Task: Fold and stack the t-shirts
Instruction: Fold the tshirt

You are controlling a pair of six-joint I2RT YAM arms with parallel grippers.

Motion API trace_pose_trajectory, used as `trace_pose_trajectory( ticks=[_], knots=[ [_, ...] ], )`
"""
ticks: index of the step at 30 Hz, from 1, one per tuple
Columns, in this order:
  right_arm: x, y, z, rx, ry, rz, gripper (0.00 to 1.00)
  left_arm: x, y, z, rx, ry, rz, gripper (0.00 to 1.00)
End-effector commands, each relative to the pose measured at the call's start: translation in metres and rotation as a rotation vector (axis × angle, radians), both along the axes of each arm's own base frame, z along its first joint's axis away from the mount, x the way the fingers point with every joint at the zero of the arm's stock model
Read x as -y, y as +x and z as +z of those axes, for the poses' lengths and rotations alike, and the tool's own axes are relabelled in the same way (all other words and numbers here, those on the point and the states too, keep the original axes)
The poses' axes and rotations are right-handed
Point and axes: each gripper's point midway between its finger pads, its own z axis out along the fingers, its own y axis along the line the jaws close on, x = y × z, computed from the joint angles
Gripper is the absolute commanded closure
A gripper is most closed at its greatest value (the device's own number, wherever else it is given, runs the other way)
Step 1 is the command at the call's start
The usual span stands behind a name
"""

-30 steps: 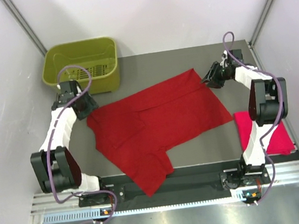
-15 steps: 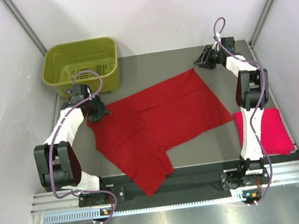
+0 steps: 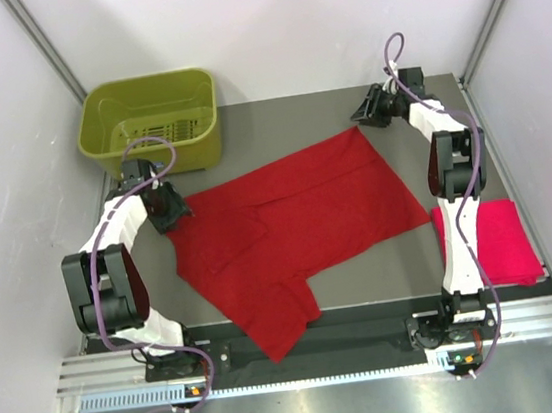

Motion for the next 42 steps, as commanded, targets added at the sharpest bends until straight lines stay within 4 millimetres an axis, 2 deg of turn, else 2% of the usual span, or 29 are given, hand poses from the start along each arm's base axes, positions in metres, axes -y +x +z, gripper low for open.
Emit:
trace_pose_trajectory(
  ticks=[1, 10, 11, 15, 22, 28, 34, 42],
  knots=[
    [-0.020, 0.007, 0.016, 0.062, -0.029, 0.052, 0.57, -0.011, 0.022, 0.014, 0.066, -0.009, 0.033, 0.43],
    [-0.027, 0.003, -0.002, 0.031, -0.050, 0.070, 0.57, -0.038, 0.033, 0.012, 0.060, -0.029, 0.111, 0.43],
    [-0.027, 0.005, 0.000, 0.040, -0.056, 0.070, 0.57, -0.041, 0.034, 0.014, 0.064, -0.031, 0.119, 0.43],
    [-0.019, 0.003, -0.005, 0.025, -0.115, 0.060, 0.56, -0.050, 0.035, 0.010, 0.064, -0.034, 0.133, 0.35],
    [-0.003, 0.001, 0.008, 0.042, -0.223, 0.038, 0.50, -0.064, 0.041, 0.002, 0.075, -0.037, 0.152, 0.21],
    [0.001, 0.000, 0.010, 0.043, -0.255, 0.044, 0.49, -0.064, 0.056, 0.000, 0.099, -0.060, 0.135, 0.18],
    [0.005, 0.004, 0.019, 0.063, -0.275, 0.043, 0.48, -0.063, 0.059, -0.002, 0.099, -0.078, 0.137, 0.18],
    [-0.003, -0.006, 0.007, 0.034, -0.265, 0.080, 0.56, -0.059, 0.061, -0.009, 0.088, -0.109, 0.128, 0.17]
  ],
)
